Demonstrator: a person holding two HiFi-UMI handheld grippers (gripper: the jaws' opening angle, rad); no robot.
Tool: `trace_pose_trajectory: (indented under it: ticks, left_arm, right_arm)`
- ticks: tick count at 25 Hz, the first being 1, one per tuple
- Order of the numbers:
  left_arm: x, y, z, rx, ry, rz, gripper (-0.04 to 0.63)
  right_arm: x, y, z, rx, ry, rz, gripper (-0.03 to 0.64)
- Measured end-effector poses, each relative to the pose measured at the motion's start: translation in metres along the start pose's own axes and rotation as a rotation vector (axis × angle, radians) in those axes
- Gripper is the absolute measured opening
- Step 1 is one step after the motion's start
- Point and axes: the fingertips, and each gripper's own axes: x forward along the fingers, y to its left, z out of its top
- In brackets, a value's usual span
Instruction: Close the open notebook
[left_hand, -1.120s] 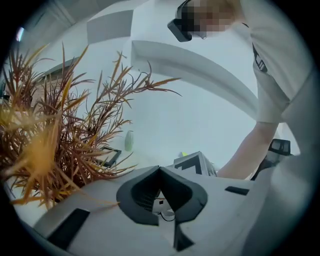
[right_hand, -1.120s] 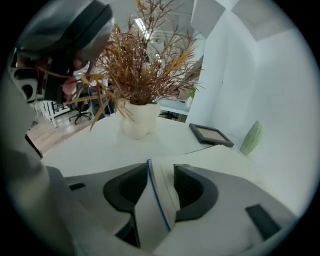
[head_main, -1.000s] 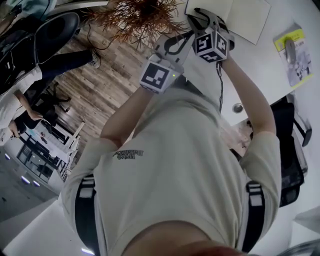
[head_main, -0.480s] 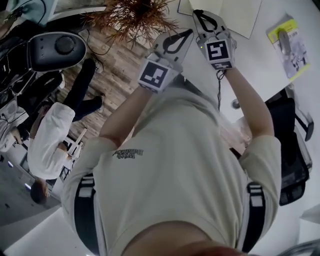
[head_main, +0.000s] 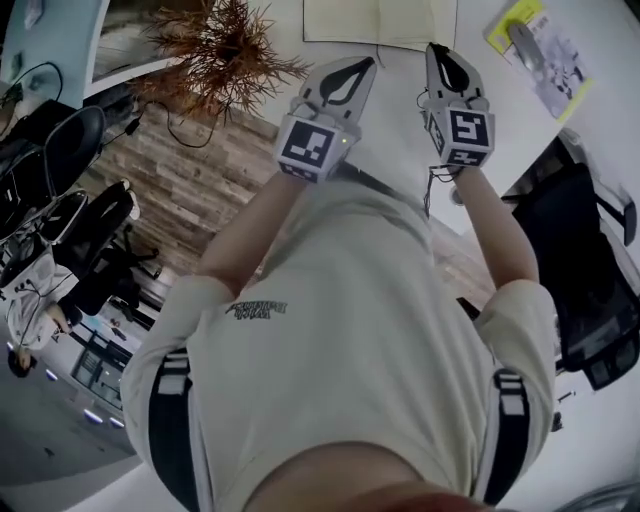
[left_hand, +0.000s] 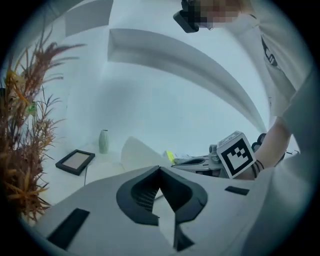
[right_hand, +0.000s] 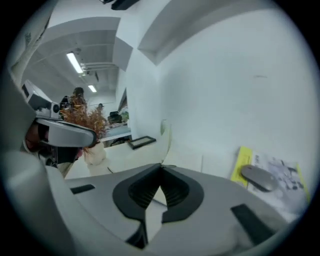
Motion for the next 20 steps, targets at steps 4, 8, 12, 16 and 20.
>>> trace_pose_trajectory:
  ticks: [4,8,12,16,20]
  left_arm:
    - [0.021,0.001,-0.017,-0.001,0.048,-0.009,0.012]
    - [0.031,0.004,-0.035,-0.007,0.093,-0.005,0.012]
    - [0.034,0.008,-0.04,-0.012,0.104,0.009,0.012]
    - [0.027,0.007,-0.022,-0.022,0.063,0.016,0.012]
    - [0.005,0.004,0.002,-0.012,0.001,0.034,0.012]
  right_arm:
    - [-0.002,-0.043,-0.054,0.108,0.124,-0.12,0.003]
    - [-0.004,-0.055,-0.09,0.133,0.224,-0.188,0.005]
    - [-0.008,-0.06,-0.083,0.131,0.205,-0.212,0.032]
    - [-0.015,-0.037,-0.016,-0.036,0.035,-0.127,0.032]
    - [0.004,0.032,0.033,-0.164,-0.071,0.132,0.046]
